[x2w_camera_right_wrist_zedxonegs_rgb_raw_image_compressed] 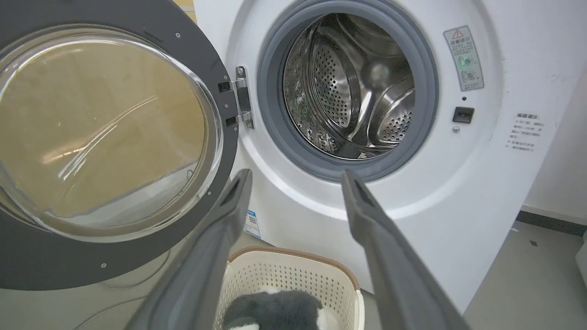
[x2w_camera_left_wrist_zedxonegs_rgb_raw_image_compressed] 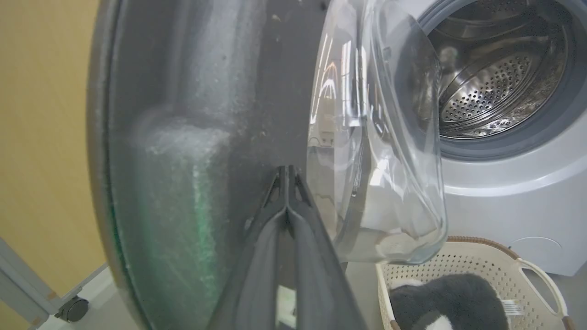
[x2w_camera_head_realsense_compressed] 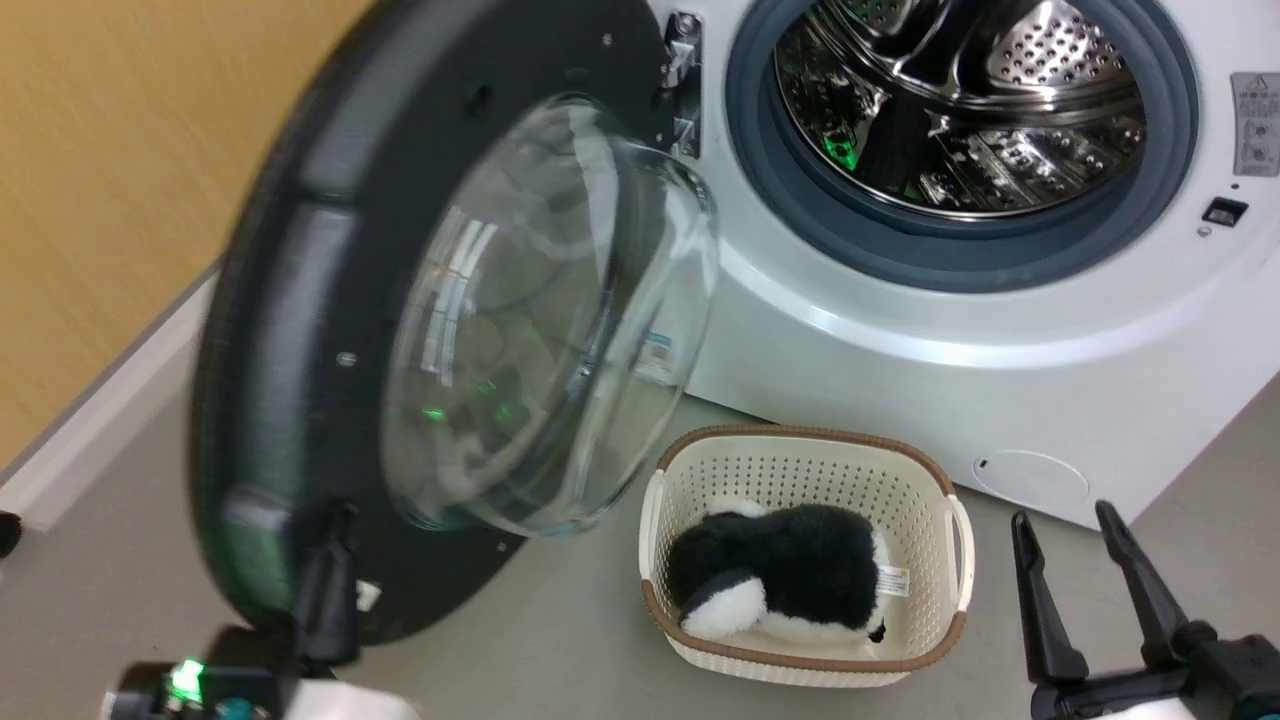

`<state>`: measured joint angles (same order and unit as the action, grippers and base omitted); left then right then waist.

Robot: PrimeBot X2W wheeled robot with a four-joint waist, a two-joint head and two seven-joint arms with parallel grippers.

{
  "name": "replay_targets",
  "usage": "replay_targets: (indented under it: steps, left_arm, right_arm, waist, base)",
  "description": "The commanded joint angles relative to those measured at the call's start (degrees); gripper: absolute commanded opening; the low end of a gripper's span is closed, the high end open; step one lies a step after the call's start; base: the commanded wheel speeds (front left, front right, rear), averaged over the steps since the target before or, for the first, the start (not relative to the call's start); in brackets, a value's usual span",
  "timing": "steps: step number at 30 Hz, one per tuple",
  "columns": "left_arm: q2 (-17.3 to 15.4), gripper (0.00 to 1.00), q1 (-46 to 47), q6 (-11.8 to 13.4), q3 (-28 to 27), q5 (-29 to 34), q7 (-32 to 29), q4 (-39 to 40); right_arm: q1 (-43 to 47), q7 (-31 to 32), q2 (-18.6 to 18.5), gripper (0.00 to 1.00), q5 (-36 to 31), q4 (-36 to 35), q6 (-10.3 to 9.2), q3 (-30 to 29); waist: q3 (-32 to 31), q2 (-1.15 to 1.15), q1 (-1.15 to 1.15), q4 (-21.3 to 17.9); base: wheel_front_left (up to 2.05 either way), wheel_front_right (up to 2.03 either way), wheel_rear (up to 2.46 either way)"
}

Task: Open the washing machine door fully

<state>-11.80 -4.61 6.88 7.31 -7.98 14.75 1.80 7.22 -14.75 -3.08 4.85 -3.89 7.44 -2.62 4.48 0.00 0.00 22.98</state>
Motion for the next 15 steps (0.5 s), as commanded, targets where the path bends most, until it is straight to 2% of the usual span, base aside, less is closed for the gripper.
replay_targets:
  steps: [1,7,15]
  left_arm:
    - [0.08,0.0,2.29,0.54,-2.4,-0.67,0.25,-0.84]
    - [1.16,0.0,6.17,0.61,-8.56,-1.78,0.25,-4.62]
    - [1.65,0.0,10.68,0.3,-19.76,-3.46,0.25,-8.46]
  right_arm:
    - [-1.42,-0.25,0.2,1.0,-0.65,-0.29,0.05,0.09]
    - [-2.7,-0.25,0.2,1.0,-1.34,-0.72,0.05,0.4]
    - [-4.2,-0.25,0.2,1.0,-2.29,-1.56,0.05,-0.19]
  waist:
    - [0.85,0.0,0.0,-0.35]
    - [3.37,0.0,0.0,-2.0]
    - [6.3,0.0,0.0,-4.09]
  base:
    - [0.0,0.0,0.0]
    - [0.0,0.0,0.0]
    - [0.0,0.0,0.0]
